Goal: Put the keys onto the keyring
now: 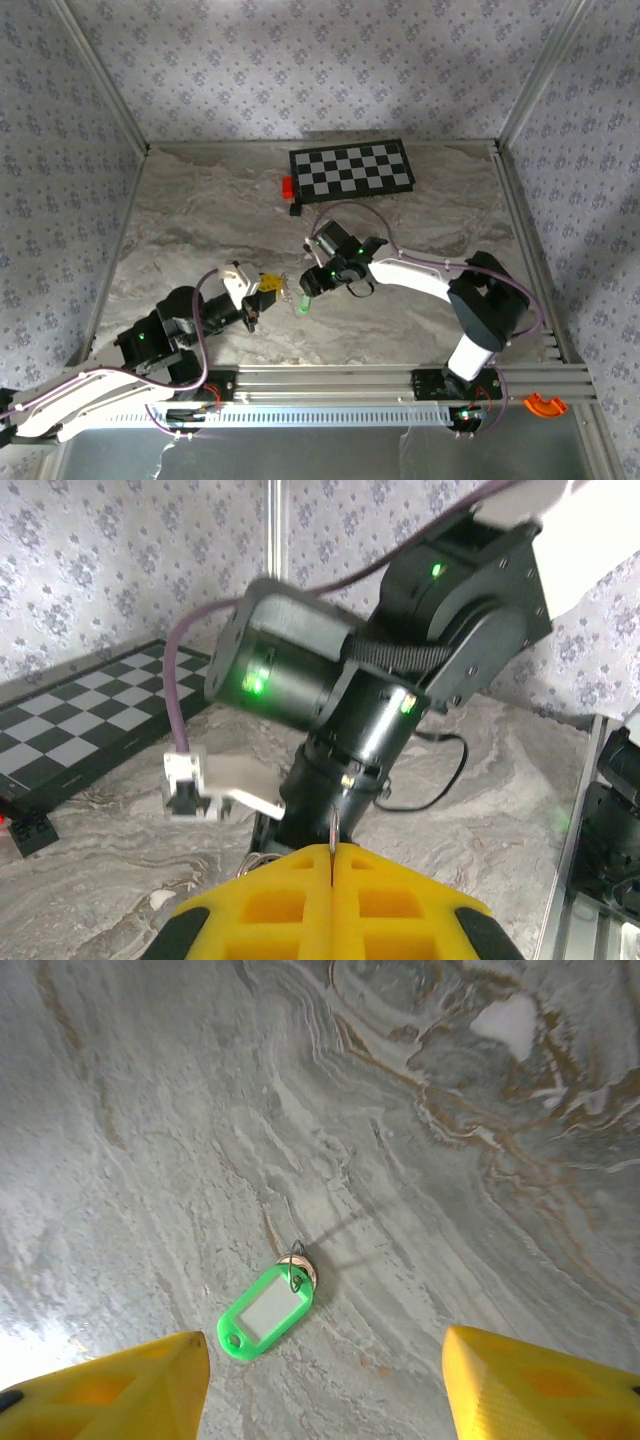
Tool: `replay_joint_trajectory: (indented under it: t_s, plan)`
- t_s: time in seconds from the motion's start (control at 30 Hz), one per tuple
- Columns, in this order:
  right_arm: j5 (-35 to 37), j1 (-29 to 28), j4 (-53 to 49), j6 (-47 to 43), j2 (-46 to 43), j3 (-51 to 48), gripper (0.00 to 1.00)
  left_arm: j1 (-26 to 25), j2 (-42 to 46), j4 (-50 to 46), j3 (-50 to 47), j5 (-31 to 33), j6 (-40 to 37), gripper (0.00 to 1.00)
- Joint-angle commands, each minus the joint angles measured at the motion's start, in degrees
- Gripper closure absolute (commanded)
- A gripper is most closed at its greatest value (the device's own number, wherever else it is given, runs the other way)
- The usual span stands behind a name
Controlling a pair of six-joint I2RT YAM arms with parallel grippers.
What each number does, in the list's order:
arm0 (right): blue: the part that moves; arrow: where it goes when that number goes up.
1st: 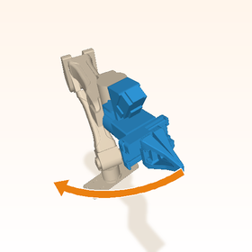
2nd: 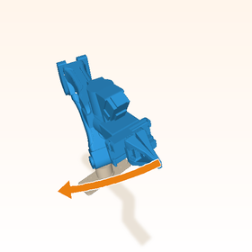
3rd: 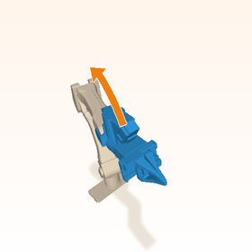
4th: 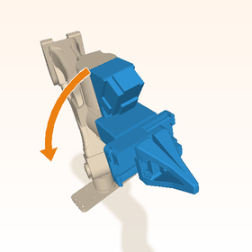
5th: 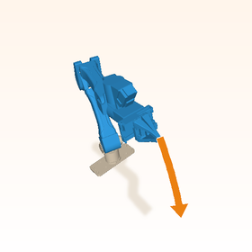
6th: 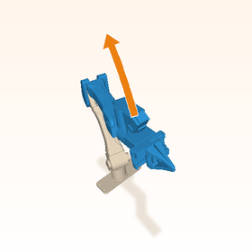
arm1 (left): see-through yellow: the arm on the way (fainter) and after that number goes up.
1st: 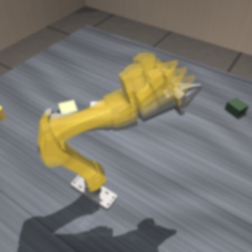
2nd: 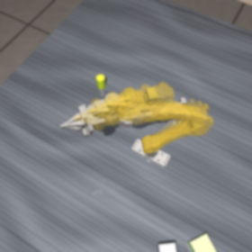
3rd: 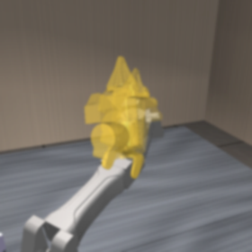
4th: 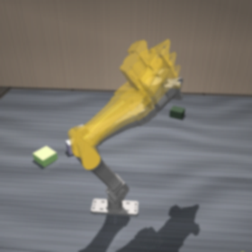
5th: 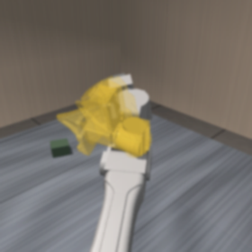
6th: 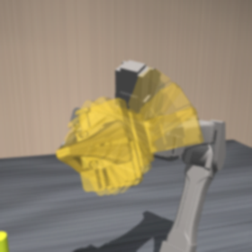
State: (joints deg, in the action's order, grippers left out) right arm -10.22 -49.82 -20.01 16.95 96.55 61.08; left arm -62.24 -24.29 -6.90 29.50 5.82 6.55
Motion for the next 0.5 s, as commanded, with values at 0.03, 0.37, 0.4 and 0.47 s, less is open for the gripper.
replay_joint_trajectory:
  t_s: [0.03,0.37,0.4,0.47]
  plan:
    - [1.32,-1.30,-2.76,-0.54,2.96,2.63,0.40,0.38,2.52,-0.17,-0.52,1.03,1.32,1.00]
    - [1.65,-2.08,-1.89,-0.57,7.62,4.49,0.53,0.45,5.08,-1.44,-1.02,0.70,2.16,1.00]
    - [1.26,-2.16,-1.67,-0.60,7.99,4.73,0.54,0.45,5.12,-1.58,-0.93,0.68,2.16,1.00]
    - [0.50,-2.21,-1.18,-0.52,8.61,4.97,0.56,0.45,5.11,-1.96,-0.71,0.69,2.07,1.00]
